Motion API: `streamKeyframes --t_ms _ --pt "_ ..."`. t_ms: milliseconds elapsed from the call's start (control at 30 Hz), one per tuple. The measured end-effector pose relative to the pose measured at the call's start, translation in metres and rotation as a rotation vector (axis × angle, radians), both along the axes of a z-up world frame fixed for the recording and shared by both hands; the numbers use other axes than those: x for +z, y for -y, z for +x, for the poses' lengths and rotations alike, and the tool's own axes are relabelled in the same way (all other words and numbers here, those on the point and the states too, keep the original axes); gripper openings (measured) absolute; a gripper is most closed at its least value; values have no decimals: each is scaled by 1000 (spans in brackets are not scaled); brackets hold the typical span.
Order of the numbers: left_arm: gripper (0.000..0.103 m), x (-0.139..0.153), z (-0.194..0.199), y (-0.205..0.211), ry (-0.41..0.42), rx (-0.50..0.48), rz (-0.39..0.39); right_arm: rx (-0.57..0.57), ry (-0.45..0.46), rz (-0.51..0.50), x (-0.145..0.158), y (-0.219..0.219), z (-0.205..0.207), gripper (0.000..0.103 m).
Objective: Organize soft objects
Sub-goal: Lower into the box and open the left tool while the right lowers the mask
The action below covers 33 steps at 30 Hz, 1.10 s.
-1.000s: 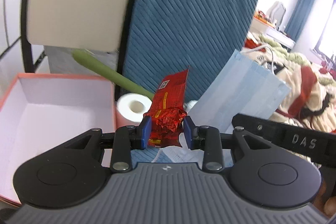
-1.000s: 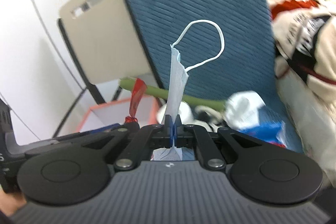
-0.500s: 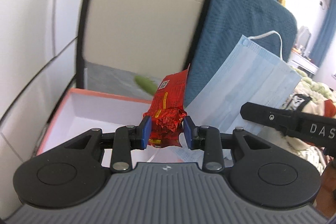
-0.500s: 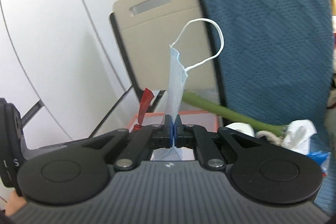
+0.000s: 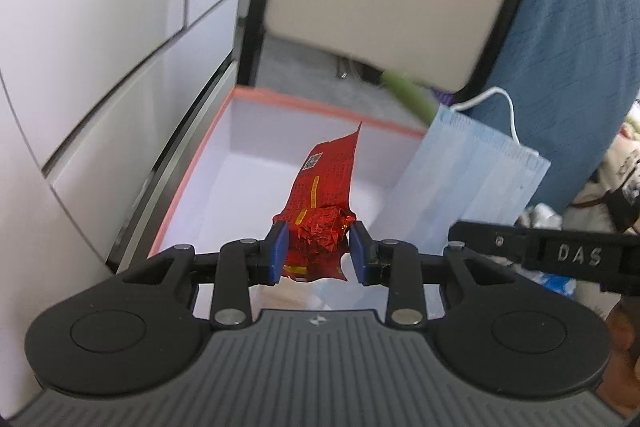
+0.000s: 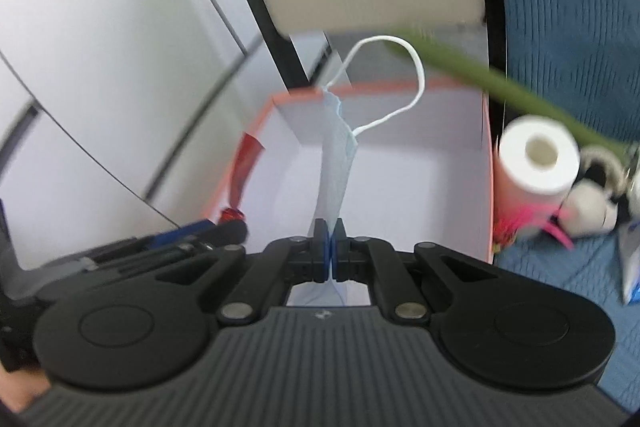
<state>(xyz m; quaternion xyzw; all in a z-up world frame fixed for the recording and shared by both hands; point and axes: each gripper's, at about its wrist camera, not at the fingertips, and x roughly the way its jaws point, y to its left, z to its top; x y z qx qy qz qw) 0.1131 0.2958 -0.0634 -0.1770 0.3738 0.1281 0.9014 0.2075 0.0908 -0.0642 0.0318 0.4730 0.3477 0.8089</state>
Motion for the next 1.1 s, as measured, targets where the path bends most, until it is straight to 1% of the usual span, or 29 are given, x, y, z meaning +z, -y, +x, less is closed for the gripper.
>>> streamKeyframes --t_ms 100,233,267,400,567,633,667,700,733,767,800,833,867,967,1100 --pt "38 -18 1 -11 -36 6 -20 5 -51 -37 -20 -10 1 5" --pt "38 -35 1 -21 -69 8 -38 3 -92 -73 -39 -21 2 5" --pt "38 -37 8 -23 -77 8 -43 6 -95 -78 -43 -22 1 5" --pt "38 -43 7 -30 -93 11 -53 14 -90 -103 -54 -27 -2 5" --pt "38 -47 3 -31 -94 16 -51 9 -80 -113 -54 -31 0 8" --pt "43 -43 2 -29 -88 6 -37 10 -79 -97 -50 -29 0 8" --pt "50 -41 0 -26 -85 0 -21 10 -76 -90 -47 -28 -1 8" --pt "53 -37 -1 -23 -79 4 0 12 -68 -87 -43 -27 -2 9" --pt "55 -36 -2 -24 -74 10 14 13 -56 -85 -40 -26 -3 16" --pt "56 -32 -3 -22 -63 13 21 12 -42 -83 -35 -24 -4 37" --pt "56 -28 -5 -21 -51 16 17 12 -26 -75 -31 -22 -6 49" --pt "56 -23 -7 -21 -37 21 10 12 -6 -61 -26 -19 -9 65" --pt "56 -19 -9 -20 -28 23 7 12 18 -47 -21 -16 -12 68" --pt "56 -4 -15 -13 9 26 25 12 76 -33 -6 -6 -18 68" --pt "56 17 -24 1 62 19 46 -6 126 2 13 10 -25 68"
